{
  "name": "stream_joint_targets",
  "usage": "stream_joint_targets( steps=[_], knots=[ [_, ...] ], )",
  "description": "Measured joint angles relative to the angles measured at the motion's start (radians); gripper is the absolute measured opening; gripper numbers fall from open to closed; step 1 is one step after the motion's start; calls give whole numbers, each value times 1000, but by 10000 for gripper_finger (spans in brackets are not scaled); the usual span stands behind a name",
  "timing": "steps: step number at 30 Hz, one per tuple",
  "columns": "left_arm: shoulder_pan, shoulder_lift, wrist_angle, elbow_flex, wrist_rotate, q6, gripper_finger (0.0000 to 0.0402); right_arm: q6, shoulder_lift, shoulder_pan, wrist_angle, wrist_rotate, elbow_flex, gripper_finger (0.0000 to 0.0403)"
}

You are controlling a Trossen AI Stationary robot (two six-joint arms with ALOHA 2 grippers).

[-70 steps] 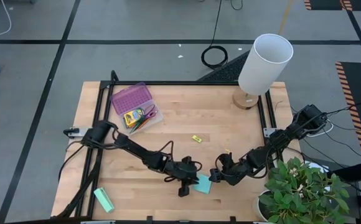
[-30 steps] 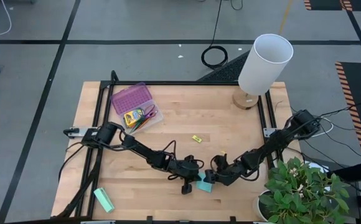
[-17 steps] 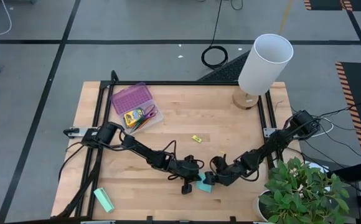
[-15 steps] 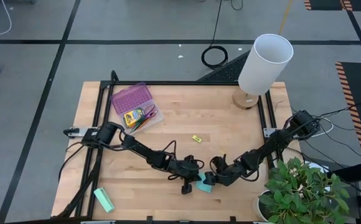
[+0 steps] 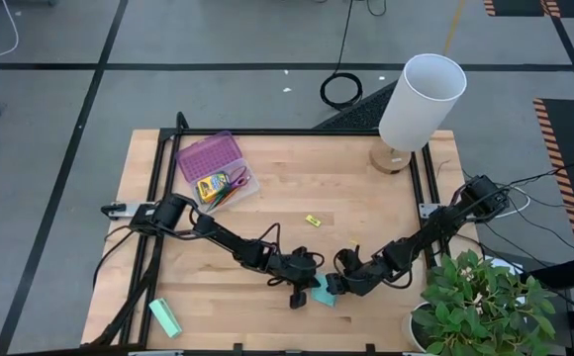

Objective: Pack school essentials
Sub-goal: Put the blue sticky notes into the supply box

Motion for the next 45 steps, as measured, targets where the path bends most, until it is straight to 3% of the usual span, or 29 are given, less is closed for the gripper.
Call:
stream_joint_targets(
  steps=[4, 8, 15, 19, 23, 28, 34, 40, 45],
  knots=[
    [0, -26, -20, -2, 9, 0, 12, -15, 0, 0, 2, 0, 0, 57],
    [6, -107, -161, -6, 23, 27, 22, -47, -8, -1, 17, 2, 2, 46],
    [10, -324, -472, -7, -10, 78, 95, -152, -56, 0, 36, 3, 2, 34],
    [14, -373, -512, -4, -82, 82, 138, -130, -63, 0, 19, 5, 2, 30],
    [37, -323, -449, -2, -48, 65, 152, -28, -63, -1, -41, 13, 2, 50],
    [51, -221, -358, -4, 7, 51, 117, 46, -62, -8, -73, 86, 2, 127],
    [56, -201, -422, -2, 4, 12, 53, 99, -44, -14, -65, 87, 3, 213],
    [49, -200, -416, -2, 29, 31, 6, 116, -25, -13, -31, 105, 1, 237],
    [48, -186, -410, -1, 44, 47, 10, 121, -8, -17, 21, 113, 0, 232]
  ],
)
